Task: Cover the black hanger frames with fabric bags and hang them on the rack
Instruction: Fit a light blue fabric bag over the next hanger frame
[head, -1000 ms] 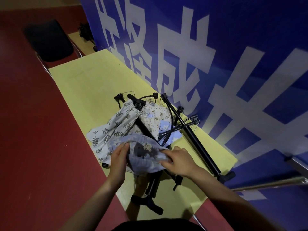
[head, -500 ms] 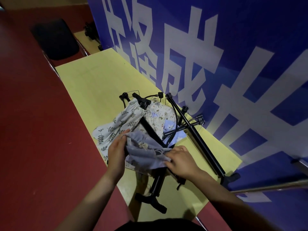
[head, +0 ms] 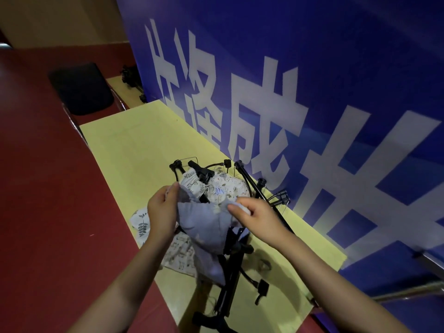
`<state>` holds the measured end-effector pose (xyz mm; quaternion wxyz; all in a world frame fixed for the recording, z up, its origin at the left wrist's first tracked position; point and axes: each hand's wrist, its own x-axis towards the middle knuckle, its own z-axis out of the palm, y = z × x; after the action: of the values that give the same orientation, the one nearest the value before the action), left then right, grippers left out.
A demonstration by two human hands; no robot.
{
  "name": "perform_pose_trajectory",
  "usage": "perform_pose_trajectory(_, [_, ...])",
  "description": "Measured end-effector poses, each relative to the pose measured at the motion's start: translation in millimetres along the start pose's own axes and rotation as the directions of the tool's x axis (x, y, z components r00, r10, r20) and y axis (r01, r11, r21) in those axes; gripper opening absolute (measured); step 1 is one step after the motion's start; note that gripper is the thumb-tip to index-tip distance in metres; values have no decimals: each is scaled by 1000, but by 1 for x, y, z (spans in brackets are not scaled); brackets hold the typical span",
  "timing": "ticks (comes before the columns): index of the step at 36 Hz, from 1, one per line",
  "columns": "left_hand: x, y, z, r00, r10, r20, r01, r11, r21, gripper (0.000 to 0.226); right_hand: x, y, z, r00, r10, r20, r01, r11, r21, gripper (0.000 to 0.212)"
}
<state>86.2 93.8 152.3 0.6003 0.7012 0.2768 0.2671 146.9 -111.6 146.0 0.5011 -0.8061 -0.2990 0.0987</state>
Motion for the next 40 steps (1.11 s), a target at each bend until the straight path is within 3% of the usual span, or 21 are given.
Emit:
perform_pose_trajectory(7, [1, 13, 2, 989, 142, -48, -143, 990, 1, 36, -15, 17, 17, 994, 106, 30, -109, 983, 148, 40])
perform_pose_trajectory(10, [2, 7, 13, 990, 130, 58, -130, 991, 6, 39, -20, 34, 21, 983, 184, 13, -183, 963, 200, 35])
perform_pose_trajectory(13, [-8, -1, 30, 980, 69, 186, -79, 996, 50, 39, -26, 57, 21, 955, 294, -36, -276, 926, 257, 13])
perform_pose_trajectory(17, [-16, -17, 52, 966, -19, 258, -13, 992, 123, 35, -37, 95, 9, 856, 480, -193, -422, 863, 278, 9])
perform_pose_trajectory(22, [-4, -61, 73, 898, -102, 427, -38, 951, 306, 30, -63, 162, -30, 630, 683, -370, -746, 665, -43, 40])
perform_pose_trajectory(26, [-10, -77, 90, 831, -185, 525, -57, 910, 410, 18, -81, 193, -47, 575, 735, -358, -818, 508, -270, 54])
perform_pose_trajectory(29, [-22, -87, 95, 828, -232, 511, -7, 906, 422, 79, -87, 206, -49, 590, 758, -279, -798, 496, -342, 55])
perform_pose_trajectory(32, [-36, -93, 103, 813, -113, 571, -207, 861, 465, 94, -91, 220, -45, 592, 785, -184, -785, 509, -355, 45])
perform_pose_trajectory(36, [-42, -110, 117, 694, -126, 709, -402, 750, 526, 112, -94, 225, -35, 616, 772, -157, -771, 548, -325, 42])
perform_pose_trajectory(38, [-37, -122, 116, 602, -144, 785, -561, 623, 545, 103, -93, 222, -26, 629, 764, -147, -765, 574, -292, 42])
perform_pose_trajectory(40, [-30, -130, 112, 586, -103, 804, -595, 618, 513, 68, -93, 219, -18, 646, 742, -176, -760, 606, -233, 40])
